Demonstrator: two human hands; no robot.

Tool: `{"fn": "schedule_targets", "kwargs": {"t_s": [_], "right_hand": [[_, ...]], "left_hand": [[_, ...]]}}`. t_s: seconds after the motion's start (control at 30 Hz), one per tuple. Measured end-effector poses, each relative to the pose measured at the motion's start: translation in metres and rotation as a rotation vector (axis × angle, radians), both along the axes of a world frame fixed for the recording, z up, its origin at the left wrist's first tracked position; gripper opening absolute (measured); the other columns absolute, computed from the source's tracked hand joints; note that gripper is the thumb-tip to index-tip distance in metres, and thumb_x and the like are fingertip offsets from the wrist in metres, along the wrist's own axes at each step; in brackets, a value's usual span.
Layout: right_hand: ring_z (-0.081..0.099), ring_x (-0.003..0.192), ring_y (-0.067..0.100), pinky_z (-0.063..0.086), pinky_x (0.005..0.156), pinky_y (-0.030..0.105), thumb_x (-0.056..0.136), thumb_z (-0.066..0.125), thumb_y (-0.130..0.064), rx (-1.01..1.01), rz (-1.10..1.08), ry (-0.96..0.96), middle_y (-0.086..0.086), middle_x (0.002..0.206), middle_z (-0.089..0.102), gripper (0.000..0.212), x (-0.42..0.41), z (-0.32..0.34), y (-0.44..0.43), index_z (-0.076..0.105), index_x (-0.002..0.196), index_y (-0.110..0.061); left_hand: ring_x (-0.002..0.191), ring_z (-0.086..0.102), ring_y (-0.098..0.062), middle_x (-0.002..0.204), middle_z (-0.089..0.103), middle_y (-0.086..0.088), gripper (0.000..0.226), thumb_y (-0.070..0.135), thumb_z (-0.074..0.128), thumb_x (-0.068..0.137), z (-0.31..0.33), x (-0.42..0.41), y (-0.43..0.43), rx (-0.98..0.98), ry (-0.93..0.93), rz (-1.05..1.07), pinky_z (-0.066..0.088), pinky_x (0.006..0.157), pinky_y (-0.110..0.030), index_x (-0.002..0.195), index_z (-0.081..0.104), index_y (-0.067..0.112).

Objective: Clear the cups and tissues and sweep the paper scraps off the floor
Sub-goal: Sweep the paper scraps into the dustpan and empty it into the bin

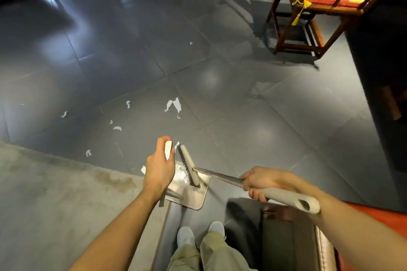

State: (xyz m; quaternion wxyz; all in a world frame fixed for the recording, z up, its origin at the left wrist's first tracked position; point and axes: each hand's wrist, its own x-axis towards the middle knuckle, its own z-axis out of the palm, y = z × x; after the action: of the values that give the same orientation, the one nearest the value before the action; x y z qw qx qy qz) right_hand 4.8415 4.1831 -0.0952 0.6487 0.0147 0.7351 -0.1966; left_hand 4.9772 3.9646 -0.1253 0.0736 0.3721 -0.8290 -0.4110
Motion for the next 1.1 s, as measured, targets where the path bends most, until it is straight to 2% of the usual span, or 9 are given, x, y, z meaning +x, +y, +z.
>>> {"fn": "schedule_targets", "kwargs": {"t_s": [0.13, 0.27, 0.4, 0.47, 0.6, 0.67, 0.77, 0.93, 1.1], "right_hand": [[0.036, 0.030, 0.008, 0.032, 0.032, 0.014, 0.087, 0.039, 0.004, -0.034, -0.030, 0.044, -0.001, 0.039, 0.043, 0.048, -0.019, 0.026, -0.003, 0.040, 0.134, -0.006], [0.034, 0.029, 0.008, 0.029, 0.030, 0.013, 0.089, 0.038, 0.004, -0.067, -0.110, 0.065, 0.000, 0.040, 0.042, 0.032, -0.053, 0.054, -0.015, 0.047, 0.114, -0.014], [0.031, 0.028, 0.008, 0.027, 0.030, 0.011, 0.090, 0.038, 0.005, -0.112, -0.215, 0.086, 0.002, 0.040, 0.039, 0.053, -0.098, 0.073, -0.032, 0.037, 0.140, -0.013], [0.031, 0.027, 0.007, 0.026, 0.029, 0.011, 0.091, 0.037, 0.003, -0.135, -0.254, 0.084, 0.002, 0.040, 0.038, 0.053, -0.124, 0.078, -0.043, 0.037, 0.137, -0.023], [0.031, 0.027, 0.007, 0.026, 0.028, 0.011, 0.092, 0.035, 0.004, -0.177, -0.267, 0.068, 0.002, 0.040, 0.037, 0.047, -0.187, 0.072, -0.069, 0.041, 0.132, -0.021], [0.032, 0.028, 0.008, 0.027, 0.029, 0.011, 0.090, 0.036, 0.005, -0.186, -0.220, 0.088, 0.002, 0.040, 0.038, 0.030, -0.221, 0.064, -0.087, 0.047, 0.101, -0.021], [0.034, 0.028, 0.010, 0.029, 0.032, 0.012, 0.089, 0.041, 0.004, -0.169, -0.094, 0.147, 0.002, 0.039, 0.042, 0.021, -0.270, 0.047, -0.122, 0.047, 0.088, -0.016], [0.038, 0.033, 0.011, 0.034, 0.035, 0.016, 0.083, 0.043, 0.005, -0.156, 0.162, 0.239, 0.001, 0.041, 0.045, 0.041, -0.335, 0.005, -0.181, 0.048, 0.123, -0.007], [0.043, 0.042, 0.017, 0.039, 0.043, 0.025, 0.080, 0.039, 0.002, -0.152, 0.427, 0.324, 0.008, 0.059, 0.049, 0.037, -0.377, -0.032, -0.238, 0.056, 0.114, -0.002]], "left_hand": [[0.056, 0.050, -0.018, 0.065, 0.053, -0.005, 0.012, 0.026, 0.041, 0.098, 0.010, 0.002, -0.004, -0.002, 0.045, -0.029, 0.036, 0.048, -0.023, 0.105, 0.039, 0.035], [0.061, 0.050, -0.019, 0.068, 0.053, -0.006, 0.012, 0.026, 0.041, 0.099, 0.019, -0.012, -0.016, -0.024, 0.103, -0.010, 0.035, 0.052, -0.024, 0.108, 0.040, 0.033], [0.059, 0.048, -0.019, 0.066, 0.052, -0.005, 0.012, 0.026, 0.042, 0.098, 0.026, -0.034, -0.028, -0.040, 0.148, 0.032, 0.036, 0.051, -0.030, 0.109, 0.042, 0.029], [0.056, 0.046, -0.017, 0.064, 0.050, -0.003, 0.011, 0.025, 0.042, 0.098, 0.026, -0.049, -0.034, -0.047, 0.152, 0.048, 0.037, 0.052, -0.027, 0.109, 0.042, 0.029], [0.055, 0.045, -0.015, 0.065, 0.050, -0.001, 0.010, 0.026, 0.041, 0.099, 0.018, -0.086, -0.049, -0.052, 0.126, 0.109, 0.036, 0.049, -0.026, 0.109, 0.041, 0.029], [0.055, 0.046, -0.016, 0.065, 0.050, -0.002, 0.011, 0.027, 0.041, 0.099, 0.013, -0.111, -0.060, -0.042, 0.106, 0.148, 0.036, 0.048, -0.025, 0.109, 0.041, 0.031], [0.054, 0.047, -0.018, 0.063, 0.051, -0.005, 0.011, 0.027, 0.041, 0.098, 0.007, -0.152, -0.077, -0.042, 0.072, 0.210, 0.038, 0.051, -0.027, 0.107, 0.041, 0.034], [0.052, 0.047, -0.019, 0.059, 0.050, -0.005, 0.011, 0.026, 0.042, 0.098, 0.003, -0.202, -0.106, -0.047, 0.038, 0.390, 0.038, 0.052, -0.025, 0.106, 0.042, 0.033], [0.053, 0.052, -0.023, 0.063, 0.055, -0.007, 0.012, 0.026, 0.043, 0.097, -0.005, -0.233, -0.136, -0.028, 0.009, 0.557, 0.040, 0.052, -0.028, 0.107, 0.042, 0.034]]}}
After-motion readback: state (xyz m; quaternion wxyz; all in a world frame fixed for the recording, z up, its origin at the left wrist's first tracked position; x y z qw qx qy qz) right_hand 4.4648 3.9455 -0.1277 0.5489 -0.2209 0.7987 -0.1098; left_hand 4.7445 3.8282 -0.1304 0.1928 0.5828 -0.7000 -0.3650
